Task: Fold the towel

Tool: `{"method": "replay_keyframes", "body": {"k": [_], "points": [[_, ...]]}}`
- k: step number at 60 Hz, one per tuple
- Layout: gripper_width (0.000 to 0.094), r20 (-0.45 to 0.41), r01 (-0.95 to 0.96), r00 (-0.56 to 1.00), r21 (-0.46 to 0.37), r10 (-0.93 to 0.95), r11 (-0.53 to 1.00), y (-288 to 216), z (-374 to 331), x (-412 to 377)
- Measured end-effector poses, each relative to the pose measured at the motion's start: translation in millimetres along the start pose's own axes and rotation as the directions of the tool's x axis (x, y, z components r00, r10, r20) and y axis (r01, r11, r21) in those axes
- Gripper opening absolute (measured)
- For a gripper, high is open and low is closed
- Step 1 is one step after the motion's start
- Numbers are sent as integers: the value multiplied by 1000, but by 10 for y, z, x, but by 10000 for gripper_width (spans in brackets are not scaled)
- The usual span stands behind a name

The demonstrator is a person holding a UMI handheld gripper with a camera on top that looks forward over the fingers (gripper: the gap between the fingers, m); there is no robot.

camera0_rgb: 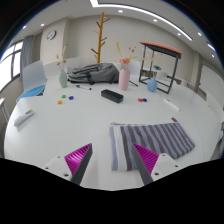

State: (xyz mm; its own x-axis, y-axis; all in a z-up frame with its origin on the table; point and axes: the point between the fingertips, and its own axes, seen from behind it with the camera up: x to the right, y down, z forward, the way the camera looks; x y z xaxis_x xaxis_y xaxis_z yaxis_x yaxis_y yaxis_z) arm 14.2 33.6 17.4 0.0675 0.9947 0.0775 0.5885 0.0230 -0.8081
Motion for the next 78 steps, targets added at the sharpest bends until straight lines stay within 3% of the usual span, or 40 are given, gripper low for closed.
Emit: {"method": "replay_keyframes", "body": {"k": [17,23,25,26,27,29,31,34,42,52,63,78], "points": [[842,9,-18,1000,9,18,1000,8,616,37],[765,7,-28,1000,12,28,1000,-15,665,49],[672,9,-30,1000,13,30,999,-3,654,43],[582,11,-29,1000,11,29,1000,-2,654,38],[451,7,-25,1000,9,25,1000,-2,658,49],[46,-36,-10,999,10,10,1000,-15,703,148],[30,-94,-1,996,15,3,1000,-30,697,219],[25,-79,31,996,-5,-31,1000,3,680,190],[16,42,-56,997,-57,58,997,-29,507,-186],[19,171,-149,974,-11,149,989,-635,-99,-321],[21,124,-202,973,38,196,979,-1074,-278,355],[23,-15,-147,989,-10,147,989,-716,133,1494]]}}
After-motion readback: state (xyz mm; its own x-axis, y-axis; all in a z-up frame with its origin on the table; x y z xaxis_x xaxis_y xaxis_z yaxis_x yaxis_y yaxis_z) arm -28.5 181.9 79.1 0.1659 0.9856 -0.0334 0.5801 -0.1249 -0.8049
